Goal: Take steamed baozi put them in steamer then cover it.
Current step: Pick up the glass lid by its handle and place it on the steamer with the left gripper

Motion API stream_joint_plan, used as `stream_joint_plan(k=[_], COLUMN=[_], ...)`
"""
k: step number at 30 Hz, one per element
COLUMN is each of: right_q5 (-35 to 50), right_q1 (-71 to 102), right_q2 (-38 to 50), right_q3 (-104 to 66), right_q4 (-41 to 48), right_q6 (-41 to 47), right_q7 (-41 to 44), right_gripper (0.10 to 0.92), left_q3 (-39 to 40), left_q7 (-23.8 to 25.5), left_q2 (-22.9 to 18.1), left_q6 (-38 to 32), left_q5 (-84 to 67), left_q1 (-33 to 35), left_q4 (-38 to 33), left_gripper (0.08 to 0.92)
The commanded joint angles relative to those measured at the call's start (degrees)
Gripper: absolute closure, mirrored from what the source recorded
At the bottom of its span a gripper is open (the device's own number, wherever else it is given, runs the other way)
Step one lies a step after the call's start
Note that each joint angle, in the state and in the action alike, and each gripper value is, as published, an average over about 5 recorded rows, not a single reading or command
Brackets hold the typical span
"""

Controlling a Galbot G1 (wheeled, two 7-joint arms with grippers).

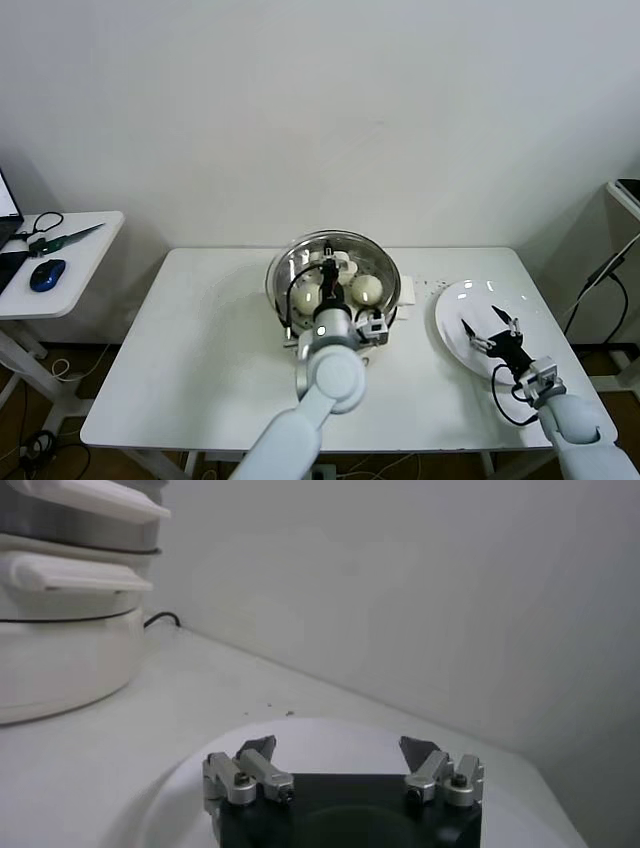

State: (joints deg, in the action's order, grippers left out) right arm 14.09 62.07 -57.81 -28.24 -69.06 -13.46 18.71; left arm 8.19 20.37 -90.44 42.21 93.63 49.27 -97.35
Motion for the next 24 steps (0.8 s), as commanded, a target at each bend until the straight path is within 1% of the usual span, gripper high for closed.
stream_joint_plan(k=[1,16,24], right_q5=[-0.5,-0.6,-0.7], right_q1=[0.1,0.5,0.8], right_q2=[-0.2,-0.4,-0.7], right_q3=[-0.2,-1.1,-1.6], right_q4=[0.1,0.1,0.1], right_q6=[-0.1,-0.3,-0.4], right_q7=[0.1,0.4,0.6], right_gripper=[0.203,0.203,0.203], left_q3=[-1.1,0.1,0.4], left_q7=[-3.3,-3.3,-3.4], left_q2=[-3.3,-2.7,-3.1], left_q6=[2.8,2.8,2.8], left_q5=[-1.0,-1.0,-1.2], left_q1=[-0.5,-1.9,-2.2], left_q4=[3.9,6.4,7.1], left_gripper=[0.846,0.846,0.846])
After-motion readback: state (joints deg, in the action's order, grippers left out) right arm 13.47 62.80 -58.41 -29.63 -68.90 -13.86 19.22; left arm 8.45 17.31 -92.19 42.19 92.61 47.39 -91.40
